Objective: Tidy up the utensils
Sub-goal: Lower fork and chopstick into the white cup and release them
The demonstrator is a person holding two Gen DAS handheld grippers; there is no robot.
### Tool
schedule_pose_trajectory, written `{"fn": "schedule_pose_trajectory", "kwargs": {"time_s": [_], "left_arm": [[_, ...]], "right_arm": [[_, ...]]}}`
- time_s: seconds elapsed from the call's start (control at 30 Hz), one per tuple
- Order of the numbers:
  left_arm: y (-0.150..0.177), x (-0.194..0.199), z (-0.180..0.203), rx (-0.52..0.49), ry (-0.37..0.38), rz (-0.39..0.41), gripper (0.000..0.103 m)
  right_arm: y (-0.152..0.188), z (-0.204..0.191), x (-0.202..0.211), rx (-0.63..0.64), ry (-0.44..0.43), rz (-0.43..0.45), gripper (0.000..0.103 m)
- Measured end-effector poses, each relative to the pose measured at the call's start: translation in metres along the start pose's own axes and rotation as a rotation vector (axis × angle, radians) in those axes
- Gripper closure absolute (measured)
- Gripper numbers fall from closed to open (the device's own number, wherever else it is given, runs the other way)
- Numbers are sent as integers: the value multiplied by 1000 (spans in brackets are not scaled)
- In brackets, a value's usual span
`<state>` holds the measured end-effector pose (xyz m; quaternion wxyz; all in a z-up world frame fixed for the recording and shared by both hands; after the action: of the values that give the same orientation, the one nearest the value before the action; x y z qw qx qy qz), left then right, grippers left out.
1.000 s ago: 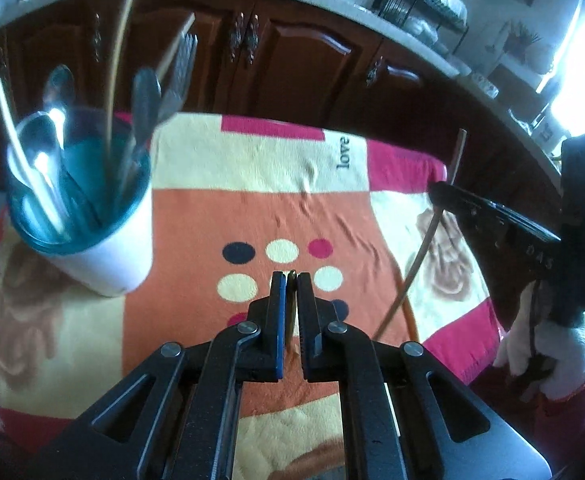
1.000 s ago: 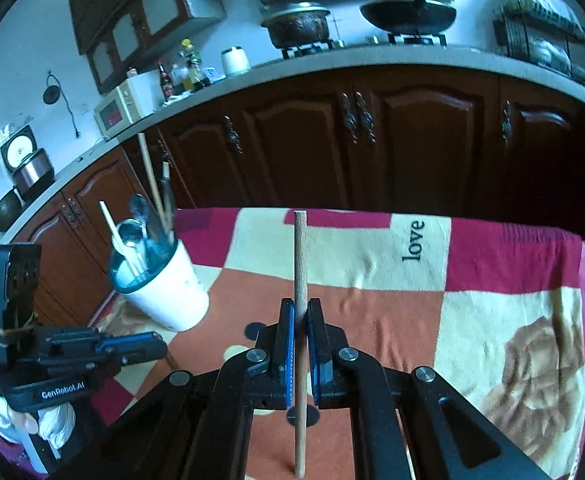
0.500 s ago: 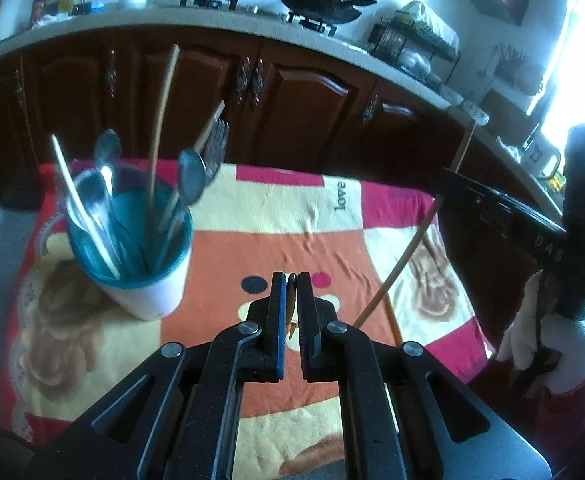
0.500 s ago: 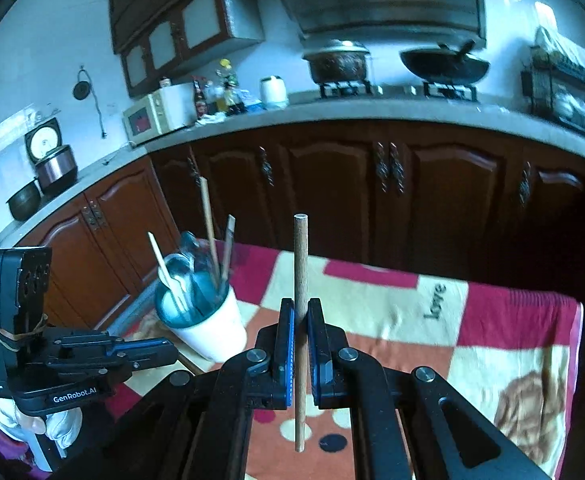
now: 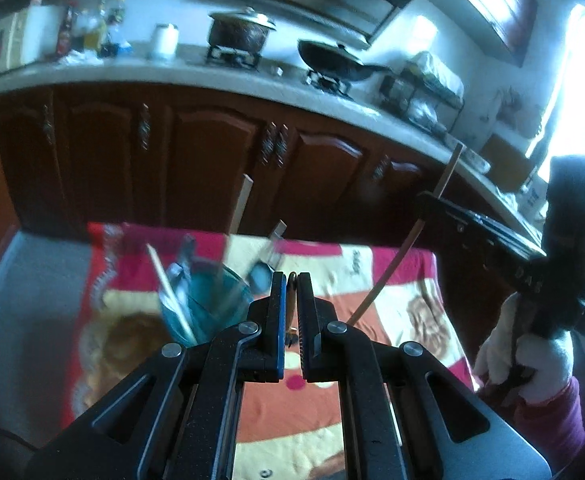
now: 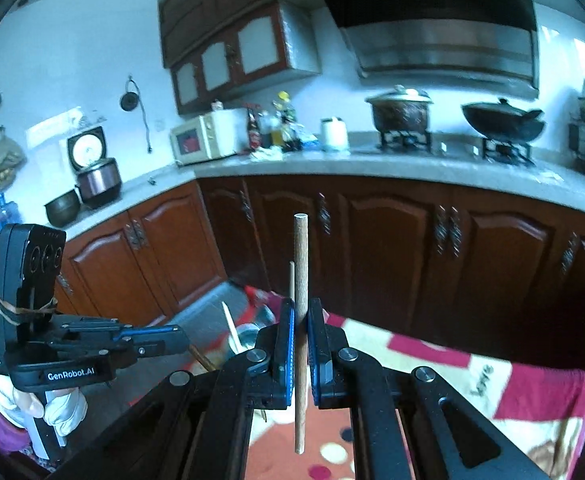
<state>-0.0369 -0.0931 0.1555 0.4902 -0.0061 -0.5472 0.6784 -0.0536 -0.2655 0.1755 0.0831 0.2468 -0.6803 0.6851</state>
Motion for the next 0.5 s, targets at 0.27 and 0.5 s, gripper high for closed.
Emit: {"fn": "schedule_pose_trajectory", "kwargs": {"time_s": [0.27,0.5], "left_arm": [[-11,-1,-42,18,-110,24,99],[7,-36,-76,48,-187,-8,99]], "right_arm": [[-20,-39,-50,-6,-10,30,97],[2,-54,-103,-26,-12,-32,97]]}}
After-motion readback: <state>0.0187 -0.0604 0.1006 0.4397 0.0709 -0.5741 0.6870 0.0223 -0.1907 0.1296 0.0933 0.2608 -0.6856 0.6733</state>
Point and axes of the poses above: each gripper's, at about its wrist camera, not at the fingertips, and x roughly against the way its jaws point, z to its right, y to its underside, the point moved 4 cm from there along -x, roughly the way its jaws point, and after that the axes turned 9 degrees about y, right-handed, at the moved point
